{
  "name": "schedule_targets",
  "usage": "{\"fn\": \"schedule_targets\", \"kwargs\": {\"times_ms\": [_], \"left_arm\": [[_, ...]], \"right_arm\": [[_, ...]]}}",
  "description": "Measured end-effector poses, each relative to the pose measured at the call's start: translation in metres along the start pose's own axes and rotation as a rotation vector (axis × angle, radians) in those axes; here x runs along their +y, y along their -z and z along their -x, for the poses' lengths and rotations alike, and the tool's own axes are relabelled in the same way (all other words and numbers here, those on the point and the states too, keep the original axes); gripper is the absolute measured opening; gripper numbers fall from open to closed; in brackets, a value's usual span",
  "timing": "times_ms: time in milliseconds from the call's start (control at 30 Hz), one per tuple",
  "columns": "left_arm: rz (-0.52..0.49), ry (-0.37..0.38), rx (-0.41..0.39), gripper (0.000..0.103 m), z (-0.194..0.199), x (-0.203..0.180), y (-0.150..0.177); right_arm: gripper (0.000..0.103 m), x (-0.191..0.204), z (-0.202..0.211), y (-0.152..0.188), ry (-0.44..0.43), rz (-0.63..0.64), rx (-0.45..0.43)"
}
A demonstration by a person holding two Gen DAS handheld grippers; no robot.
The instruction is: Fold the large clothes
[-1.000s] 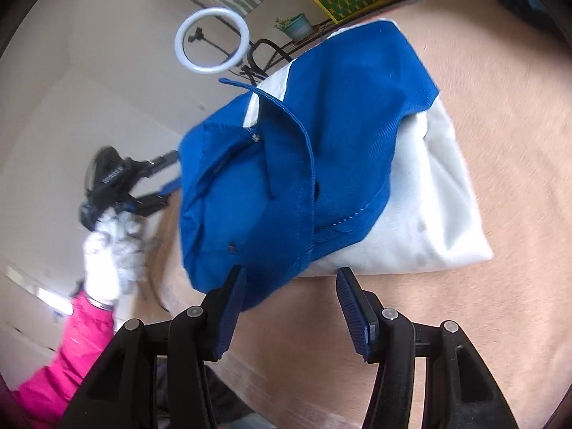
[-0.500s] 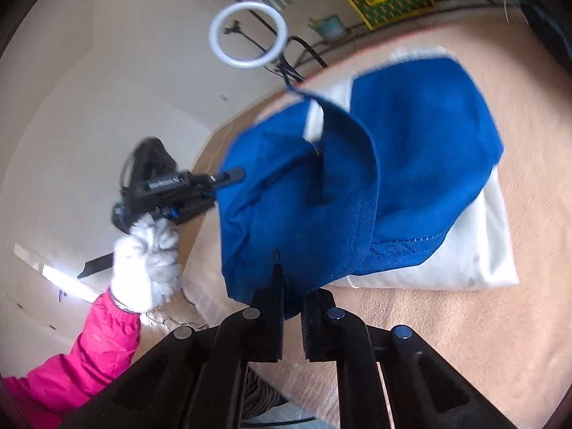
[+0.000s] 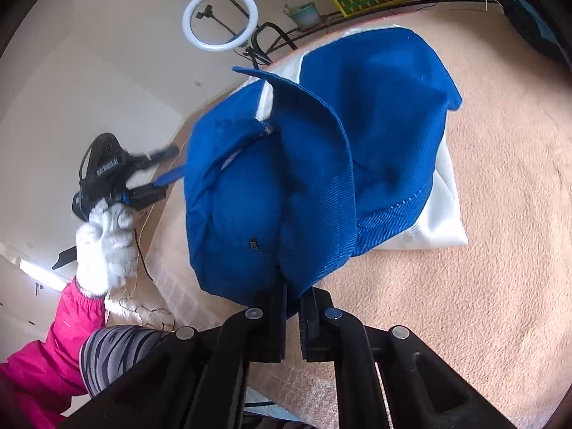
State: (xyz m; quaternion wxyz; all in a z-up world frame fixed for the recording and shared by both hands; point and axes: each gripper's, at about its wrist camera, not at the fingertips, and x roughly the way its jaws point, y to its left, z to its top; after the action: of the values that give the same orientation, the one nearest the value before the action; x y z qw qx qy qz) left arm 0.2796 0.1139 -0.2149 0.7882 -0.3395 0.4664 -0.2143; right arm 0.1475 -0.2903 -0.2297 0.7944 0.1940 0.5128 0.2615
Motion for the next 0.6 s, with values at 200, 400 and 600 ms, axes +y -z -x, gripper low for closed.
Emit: {"fn": "schedule_targets", "kwargs": {"times_ms": [200,400,600], "left_arm": [[0.006,-0.034,0.128,0.016,-0.042,-0.002,-0.022],[-0.056,-0.121,0.106,0.015,-0.052,0.006,-0.009],[-0.139,-0.186,0.103,0.015,-0.061,0.0,0.001]], "right_arm": [[0.003,0.007,0.005,-0.005,-0.065,-0.012,-0.018],[0.002,0.005,0.006,0.01,-0.108,-0.018,-0.009],[0.002,-0.011,-0.022,0.022,-0.064,-0.047,0.077]]}}
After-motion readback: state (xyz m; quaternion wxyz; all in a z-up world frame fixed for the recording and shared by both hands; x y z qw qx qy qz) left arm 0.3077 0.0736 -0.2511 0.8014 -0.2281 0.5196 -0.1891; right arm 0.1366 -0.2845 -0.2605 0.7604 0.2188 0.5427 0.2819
